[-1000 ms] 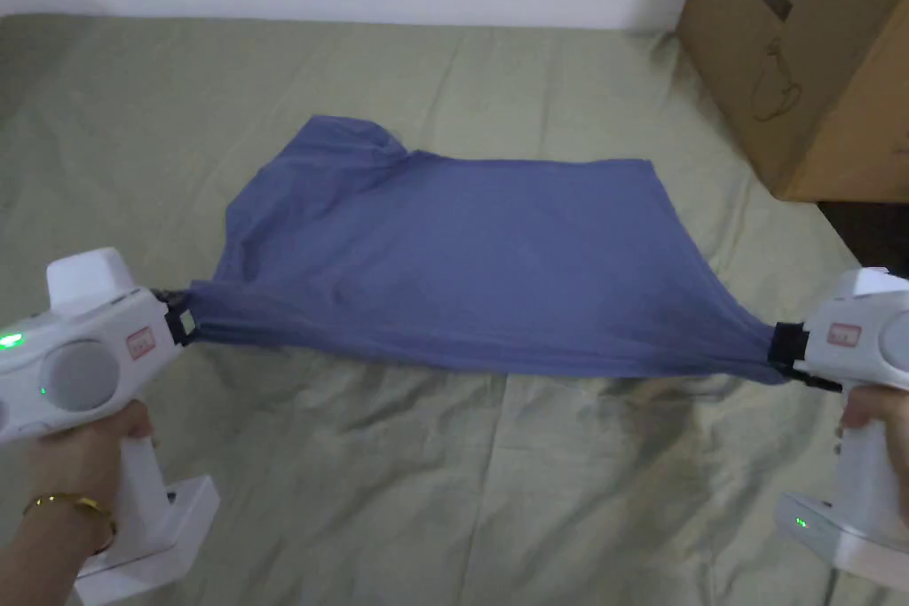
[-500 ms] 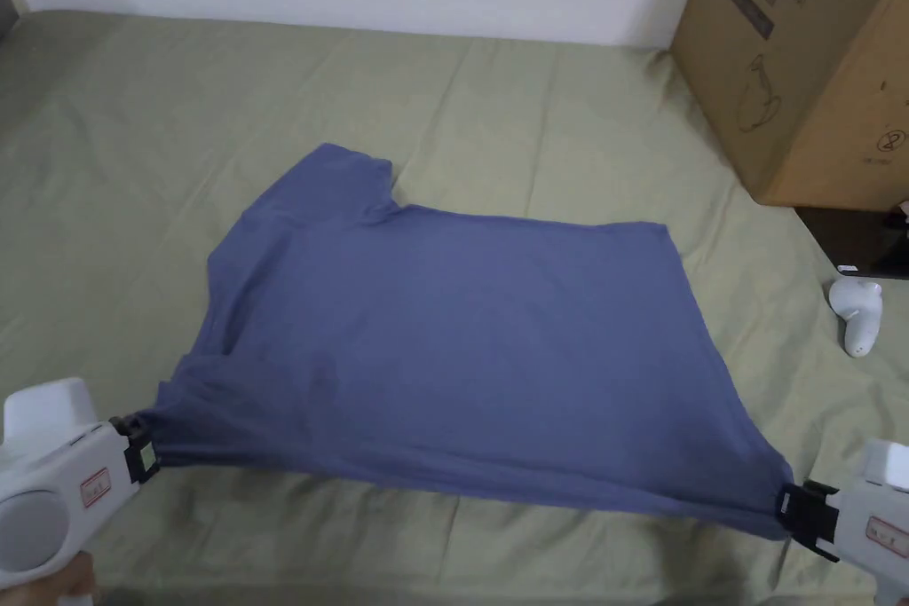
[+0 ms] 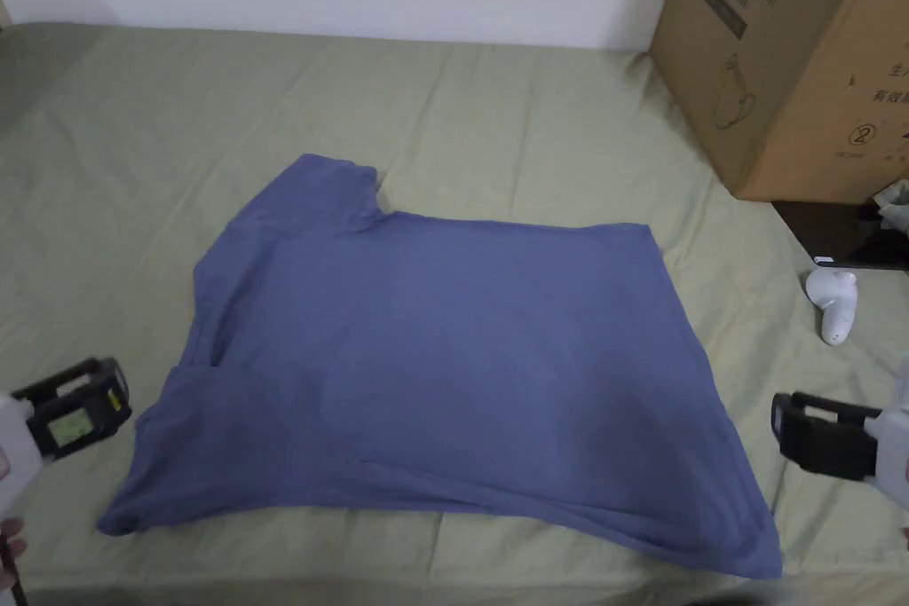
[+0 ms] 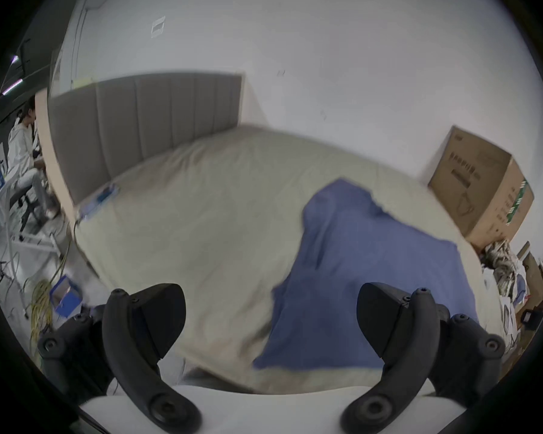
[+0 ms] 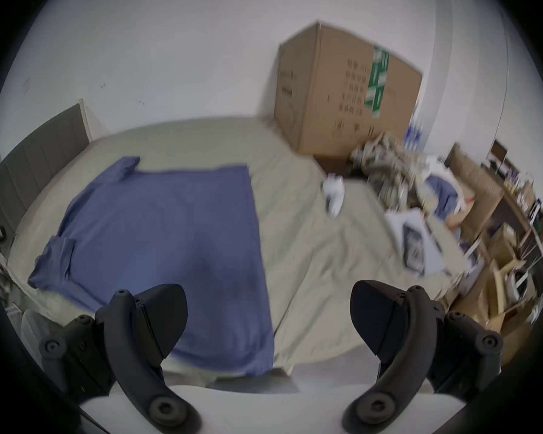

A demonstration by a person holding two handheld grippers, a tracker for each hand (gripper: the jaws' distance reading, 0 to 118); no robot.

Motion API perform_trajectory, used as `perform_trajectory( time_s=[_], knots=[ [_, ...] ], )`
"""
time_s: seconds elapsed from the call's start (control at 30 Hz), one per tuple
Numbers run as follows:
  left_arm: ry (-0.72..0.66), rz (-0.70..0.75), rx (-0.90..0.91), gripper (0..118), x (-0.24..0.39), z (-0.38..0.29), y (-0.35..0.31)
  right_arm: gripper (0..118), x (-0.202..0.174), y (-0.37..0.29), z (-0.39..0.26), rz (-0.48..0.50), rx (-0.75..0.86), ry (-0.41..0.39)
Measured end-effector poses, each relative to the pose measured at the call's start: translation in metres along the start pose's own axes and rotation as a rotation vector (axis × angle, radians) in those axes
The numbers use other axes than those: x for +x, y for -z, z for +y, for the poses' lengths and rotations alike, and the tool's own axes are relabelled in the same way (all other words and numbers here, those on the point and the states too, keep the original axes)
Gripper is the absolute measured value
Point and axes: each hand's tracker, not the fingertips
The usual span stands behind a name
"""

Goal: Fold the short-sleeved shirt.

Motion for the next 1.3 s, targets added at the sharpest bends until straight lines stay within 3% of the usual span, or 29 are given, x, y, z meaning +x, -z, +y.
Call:
perform_trajectory(
  time_s=[0.2,0.3,0.37,0.4,0.47,0.53,0.57,0.6,1.0,1.07,1.1,1.13,1.2,1.23,1.3],
  knots=[
    [0.186,-0.104,0.215,113,0.058,0.013,-0.02,107,-0.029,-0.045,0.023,0.055,0.33,0.047],
    [0.328,-0.058,0.32,111,0.082,0.009,-0.029,106,-0.046,-0.054,0.025,0.056,0.408,0.024],
    [0.343,-0.071,0.367,107,0.089,0.005,-0.036,101,-0.056,-0.057,0.025,0.087,0.41,0.019],
    [0.33,-0.091,0.366,99,0.09,0.005,-0.039,95,-0.059,-0.058,0.024,0.106,0.419,0.004],
    [0.279,-0.148,0.373,65,0.09,0.005,-0.043,61,-0.065,-0.058,0.023,0.12,0.424,0.002],
    [0.287,-0.153,0.369,22,0.091,0.003,-0.045,7,-0.072,-0.057,0.022,0.117,0.434,0.013],
    [0.296,-0.157,0.372,7,0.093,0.002,-0.045,2,-0.073,-0.055,0.021,0.11,0.44,0.024],
    [0.31,-0.153,0.372,0,0.093,0.001,-0.045,1,-0.073,-0.054,0.022,0.12,0.437,0.034],
    [0.253,-0.221,0.234,0,0.087,0.004,-0.033,0,-0.081,-0.05,0.02,0.17,0.428,0.037],
    [0.233,-0.199,0.145,18,0.079,0.009,-0.021,0,-0.078,-0.047,0.018,0.176,0.42,0.042],
    [0.217,-0.183,0.094,36,0.072,0.011,-0.014,0,-0.079,-0.047,0.018,0.174,0.415,0.043],
    [0.217,-0.174,0.031,70,0.067,0.013,-0.007,0,-0.078,-0.045,0.016,0.171,0.412,0.042],
    [0.203,-0.135,-0.069,107,0.053,0.013,0.009,0,-0.074,-0.043,0.013,0.177,0.394,0.035],
    [0.205,-0.121,-0.127,116,0.046,0.011,0.017,0,-0.076,-0.043,0.012,0.175,0.382,0.032],
    [0.189,-0.102,-0.163,117,0.033,0.004,0.027,0,-0.073,-0.041,0.009,0.167,0.361,0.023]
  ],
)
